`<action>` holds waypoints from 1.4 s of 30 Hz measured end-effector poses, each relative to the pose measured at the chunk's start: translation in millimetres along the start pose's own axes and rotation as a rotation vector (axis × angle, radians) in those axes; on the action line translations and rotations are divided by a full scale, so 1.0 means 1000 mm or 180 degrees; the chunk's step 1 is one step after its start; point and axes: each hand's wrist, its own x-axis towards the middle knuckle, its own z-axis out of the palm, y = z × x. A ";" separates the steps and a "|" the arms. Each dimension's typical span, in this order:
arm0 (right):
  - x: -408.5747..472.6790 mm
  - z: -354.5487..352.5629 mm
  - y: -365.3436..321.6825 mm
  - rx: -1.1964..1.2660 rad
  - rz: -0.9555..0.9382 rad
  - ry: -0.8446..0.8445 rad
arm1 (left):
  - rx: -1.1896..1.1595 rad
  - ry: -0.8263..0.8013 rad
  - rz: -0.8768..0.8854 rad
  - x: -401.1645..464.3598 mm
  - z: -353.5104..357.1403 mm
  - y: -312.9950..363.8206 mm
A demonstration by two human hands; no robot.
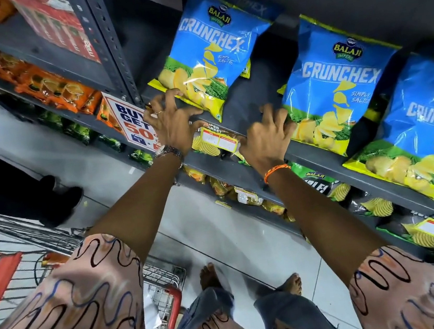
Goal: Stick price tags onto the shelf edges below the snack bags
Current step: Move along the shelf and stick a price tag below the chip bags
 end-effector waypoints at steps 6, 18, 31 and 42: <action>0.009 -0.014 -0.008 -0.0055 -0.0166 -0.0141 | -0.0016 -0.0050 0.0094 -0.005 -0.001 -0.006; 0.028 -0.007 -0.024 -0.0372 -0.0669 0.0203 | 0.0114 0.0049 0.0050 -0.015 0.009 -0.008; 0.026 -0.004 -0.022 -0.0435 -0.0801 0.0117 | -0.0042 -0.0040 -0.0111 -0.005 0.013 -0.007; 0.023 -0.007 -0.022 -0.0501 -0.0942 -0.0130 | -0.1168 0.0169 -0.0623 -0.006 0.034 -0.011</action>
